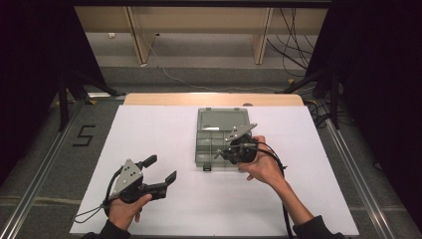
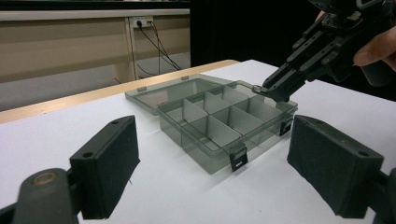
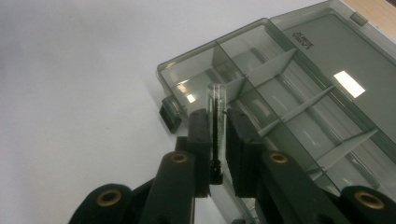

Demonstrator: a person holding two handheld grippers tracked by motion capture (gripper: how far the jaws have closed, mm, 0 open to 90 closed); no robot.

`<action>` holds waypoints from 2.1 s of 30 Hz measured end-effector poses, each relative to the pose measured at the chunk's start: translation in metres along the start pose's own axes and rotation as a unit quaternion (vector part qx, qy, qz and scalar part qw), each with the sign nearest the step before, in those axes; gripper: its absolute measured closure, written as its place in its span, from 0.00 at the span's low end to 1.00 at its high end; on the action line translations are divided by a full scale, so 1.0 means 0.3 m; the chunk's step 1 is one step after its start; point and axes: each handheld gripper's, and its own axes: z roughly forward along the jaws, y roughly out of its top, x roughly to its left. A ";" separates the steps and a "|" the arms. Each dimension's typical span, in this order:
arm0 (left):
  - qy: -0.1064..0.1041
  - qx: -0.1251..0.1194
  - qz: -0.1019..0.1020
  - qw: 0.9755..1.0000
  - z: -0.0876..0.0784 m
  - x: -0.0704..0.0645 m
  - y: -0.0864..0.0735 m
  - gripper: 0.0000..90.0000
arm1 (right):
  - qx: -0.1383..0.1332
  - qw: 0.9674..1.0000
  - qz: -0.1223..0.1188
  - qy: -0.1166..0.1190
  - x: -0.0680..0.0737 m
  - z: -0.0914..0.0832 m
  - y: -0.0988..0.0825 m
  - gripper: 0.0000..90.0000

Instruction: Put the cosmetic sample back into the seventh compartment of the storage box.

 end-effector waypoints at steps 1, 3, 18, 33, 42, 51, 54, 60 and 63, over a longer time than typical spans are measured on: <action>0.000 0.000 0.000 1.000 0.000 0.000 0.000 0.17 | 0.002 1.000 0.006 -0.004 -0.001 0.000 -0.002 0.90; 0.000 0.000 0.000 1.000 0.000 0.000 0.000 0.17 | 0.002 1.000 -0.001 -0.003 -0.016 -0.001 -0.007 0.90; -0.006 -0.008 0.007 1.000 0.005 0.004 0.000 0.17 | 0.002 0.999 0.022 -0.023 -0.053 0.013 -0.033 0.90; -0.001 0.001 0.001 1.000 0.002 -0.001 -0.001 0.17 | 0.007 0.998 0.055 -0.032 -0.075 0.031 -0.057 0.90; -0.001 0.001 0.002 1.000 0.002 -0.001 -0.001 0.17 | 0.013 0.997 0.064 -0.038 -0.082 0.046 -0.068 0.90; -0.001 0.002 0.002 1.000 0.002 -0.001 -0.001 0.17 | 0.021 0.996 0.078 -0.041 -0.085 0.052 -0.077 0.90; -0.001 0.001 0.002 1.000 0.002 -0.001 -0.001 0.17 | 0.023 0.996 0.077 -0.039 -0.086 0.055 -0.079 0.90; -0.001 0.001 0.002 1.000 0.002 -0.001 -0.001 0.17 | 0.011 0.997 0.062 -0.046 -0.091 0.073 -0.084 0.89; -0.001 0.001 0.002 1.000 0.002 0.000 -0.001 0.17 | 0.017 0.997 0.062 -0.044 -0.092 0.072 -0.083 0.89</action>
